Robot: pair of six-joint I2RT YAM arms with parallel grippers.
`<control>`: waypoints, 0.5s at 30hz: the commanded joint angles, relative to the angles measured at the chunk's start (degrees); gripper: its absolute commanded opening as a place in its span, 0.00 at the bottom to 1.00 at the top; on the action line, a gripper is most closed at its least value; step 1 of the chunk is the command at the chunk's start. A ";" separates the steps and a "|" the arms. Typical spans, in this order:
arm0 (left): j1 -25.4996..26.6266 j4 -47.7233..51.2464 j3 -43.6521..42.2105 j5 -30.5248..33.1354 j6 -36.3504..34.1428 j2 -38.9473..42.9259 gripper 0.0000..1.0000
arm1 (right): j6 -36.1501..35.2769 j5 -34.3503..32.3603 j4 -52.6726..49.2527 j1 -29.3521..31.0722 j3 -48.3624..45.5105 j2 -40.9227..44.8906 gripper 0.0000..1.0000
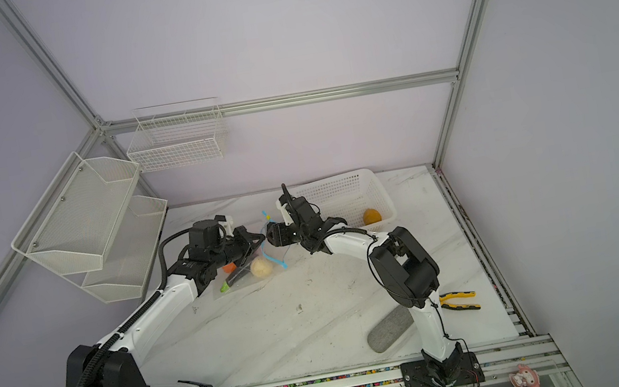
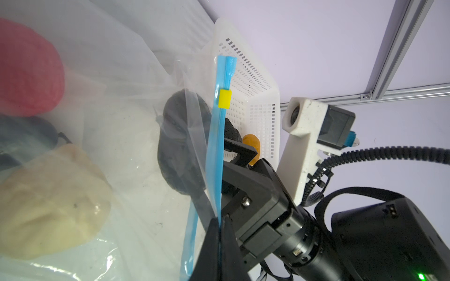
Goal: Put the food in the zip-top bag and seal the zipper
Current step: 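Lower the dark eggplant into the bag and open the right gripper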
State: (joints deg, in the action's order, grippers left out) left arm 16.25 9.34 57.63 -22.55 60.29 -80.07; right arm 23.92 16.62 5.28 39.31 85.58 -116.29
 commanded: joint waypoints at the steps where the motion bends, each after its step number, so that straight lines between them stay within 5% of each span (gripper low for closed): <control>1: 0.10 -1.97 2.22 -1.67 -1.41 0.99 0.00 | 0.51 -2.03 1.23 0.18 -0.27 -0.69 0.60; 15: 0.10 -2.05 2.23 -1.63 -1.32 0.97 0.00 | 0.17 -2.64 0.61 0.50 0.11 -1.22 0.67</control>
State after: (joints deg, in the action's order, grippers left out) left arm 16.25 9.28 57.63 -22.76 60.29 -80.07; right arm 23.90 15.22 5.28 39.55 85.58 -116.68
